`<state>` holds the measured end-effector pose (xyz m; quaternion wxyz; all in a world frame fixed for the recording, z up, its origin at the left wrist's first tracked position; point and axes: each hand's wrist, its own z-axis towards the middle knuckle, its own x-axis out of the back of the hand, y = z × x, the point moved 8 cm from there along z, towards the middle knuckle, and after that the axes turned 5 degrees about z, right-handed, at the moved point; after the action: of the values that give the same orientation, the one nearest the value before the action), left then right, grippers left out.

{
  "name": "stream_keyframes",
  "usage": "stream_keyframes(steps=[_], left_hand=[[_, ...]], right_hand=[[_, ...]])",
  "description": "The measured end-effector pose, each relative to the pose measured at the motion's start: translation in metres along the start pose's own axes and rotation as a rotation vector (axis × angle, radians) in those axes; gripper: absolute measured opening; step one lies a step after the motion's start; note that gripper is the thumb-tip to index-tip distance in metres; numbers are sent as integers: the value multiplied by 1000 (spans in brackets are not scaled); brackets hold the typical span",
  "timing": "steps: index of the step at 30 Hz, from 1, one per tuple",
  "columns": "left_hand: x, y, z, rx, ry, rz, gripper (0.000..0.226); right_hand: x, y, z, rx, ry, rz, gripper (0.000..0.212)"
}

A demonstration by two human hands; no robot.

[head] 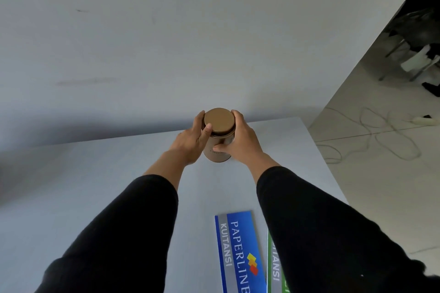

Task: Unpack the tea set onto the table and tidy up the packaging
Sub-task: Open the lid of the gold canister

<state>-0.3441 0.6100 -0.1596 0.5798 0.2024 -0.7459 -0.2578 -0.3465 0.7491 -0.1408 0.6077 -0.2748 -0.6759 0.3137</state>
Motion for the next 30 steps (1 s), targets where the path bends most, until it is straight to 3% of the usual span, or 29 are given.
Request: stream_keyframes(steps=[13, 17, 20, 24, 30], left_hand=[[-19, -4, 15, -37, 54, 10, 55], [-20, -7, 7, -33, 154, -16, 50], [-32, -13, 9, 10, 119, -1, 70], [-46, 0, 12, 15, 127, -157, 100], [-46, 6, 17, 174, 262, -366, 94]], right_hand=[[0, 26, 13, -47, -23, 17, 105], [6, 29, 21, -72, -148, -104, 103], [22, 21, 29, -114, -244, -159, 88], [35, -8, 38, -29, -188, -248, 64], [20, -18, 37, 63, -89, -354, 66]])
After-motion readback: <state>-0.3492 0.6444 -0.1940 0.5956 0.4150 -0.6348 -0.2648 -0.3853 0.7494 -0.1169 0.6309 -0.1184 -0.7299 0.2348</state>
